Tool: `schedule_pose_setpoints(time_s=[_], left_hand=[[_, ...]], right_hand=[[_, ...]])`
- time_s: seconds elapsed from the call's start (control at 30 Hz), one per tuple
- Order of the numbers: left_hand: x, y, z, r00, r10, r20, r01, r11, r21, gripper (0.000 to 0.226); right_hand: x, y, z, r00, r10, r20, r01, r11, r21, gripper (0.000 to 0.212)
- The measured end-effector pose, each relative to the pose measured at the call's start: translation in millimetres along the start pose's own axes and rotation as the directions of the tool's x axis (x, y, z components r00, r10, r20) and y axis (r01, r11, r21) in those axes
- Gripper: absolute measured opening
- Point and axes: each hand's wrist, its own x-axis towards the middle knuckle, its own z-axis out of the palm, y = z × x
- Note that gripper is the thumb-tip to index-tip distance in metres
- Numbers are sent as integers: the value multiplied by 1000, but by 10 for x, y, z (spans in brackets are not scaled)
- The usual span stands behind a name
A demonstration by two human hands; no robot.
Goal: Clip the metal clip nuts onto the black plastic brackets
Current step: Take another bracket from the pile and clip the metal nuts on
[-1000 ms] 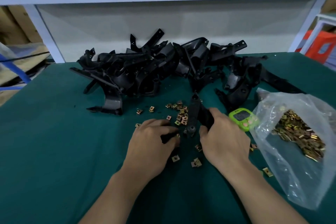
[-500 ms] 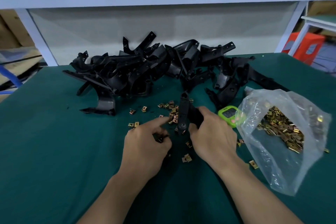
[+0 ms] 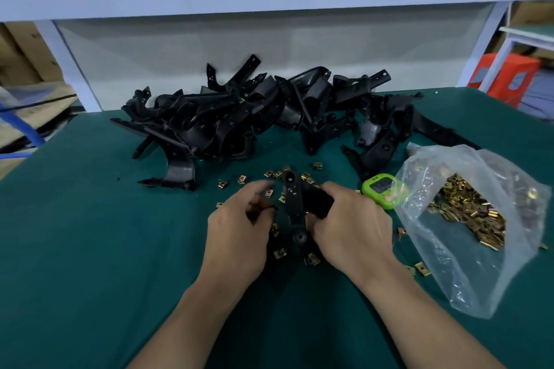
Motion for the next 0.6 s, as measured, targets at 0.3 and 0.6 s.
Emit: schedule_pose_setpoints(time_s=[0.3,0.6], left_hand=[[-31,64,-57,993,-60,-104,59,998,-16,29],[-40,70,-49,990,-122,-66,105,970,-219,23]], right_hand=[[11,23,-14,1000,21,-20,-22,999,-35,27],[11,15,-1,1000,8,-14,-9,998,-68,26]])
